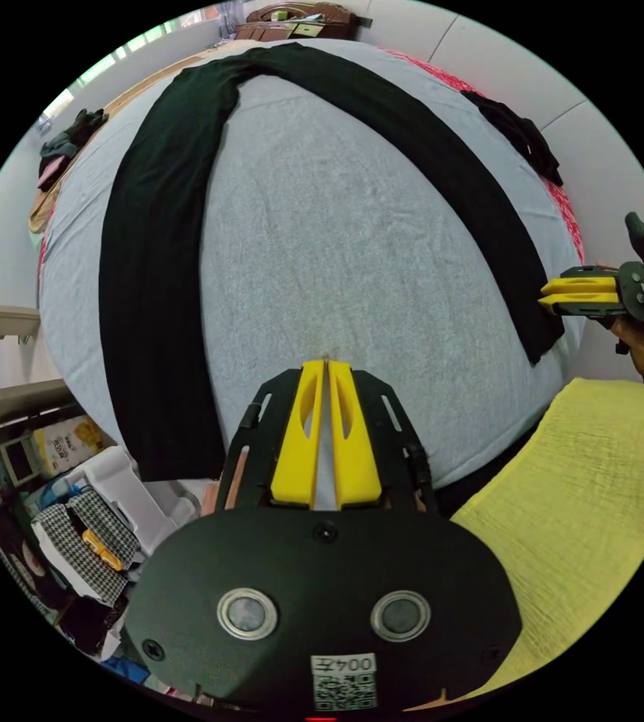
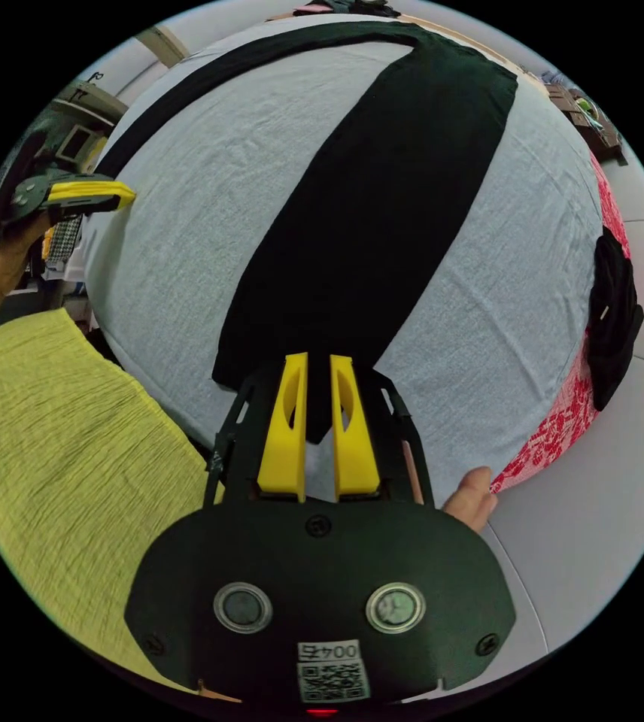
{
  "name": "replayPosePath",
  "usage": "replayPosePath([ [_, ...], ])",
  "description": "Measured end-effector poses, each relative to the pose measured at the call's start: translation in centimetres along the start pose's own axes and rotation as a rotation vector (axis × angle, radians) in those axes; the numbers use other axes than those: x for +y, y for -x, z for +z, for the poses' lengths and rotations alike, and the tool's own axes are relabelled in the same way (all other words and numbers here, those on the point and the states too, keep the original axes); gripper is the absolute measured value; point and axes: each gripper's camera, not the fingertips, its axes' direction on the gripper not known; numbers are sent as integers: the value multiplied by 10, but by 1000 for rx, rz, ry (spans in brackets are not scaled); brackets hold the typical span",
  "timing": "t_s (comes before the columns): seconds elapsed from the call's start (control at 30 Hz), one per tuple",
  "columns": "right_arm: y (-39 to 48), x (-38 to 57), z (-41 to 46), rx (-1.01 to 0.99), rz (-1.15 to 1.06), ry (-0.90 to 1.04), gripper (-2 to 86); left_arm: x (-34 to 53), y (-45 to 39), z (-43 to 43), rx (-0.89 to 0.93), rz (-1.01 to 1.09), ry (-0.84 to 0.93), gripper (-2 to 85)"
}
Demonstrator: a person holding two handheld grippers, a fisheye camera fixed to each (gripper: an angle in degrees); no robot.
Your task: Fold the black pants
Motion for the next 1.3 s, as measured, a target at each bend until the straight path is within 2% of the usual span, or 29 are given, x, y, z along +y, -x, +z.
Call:
replayPosePath([
  [0.6,-21,20,-10,-122,52,-9,43,-10,3,-1,18,-32,67,10],
  [1.03,-22,30,-26,-107,14,25,40,-2,-3,3,-12,-53,51,11],
  [1.3,-26,41,-39,-114,23,30,39,11,9,8,61,-88,28,9],
])
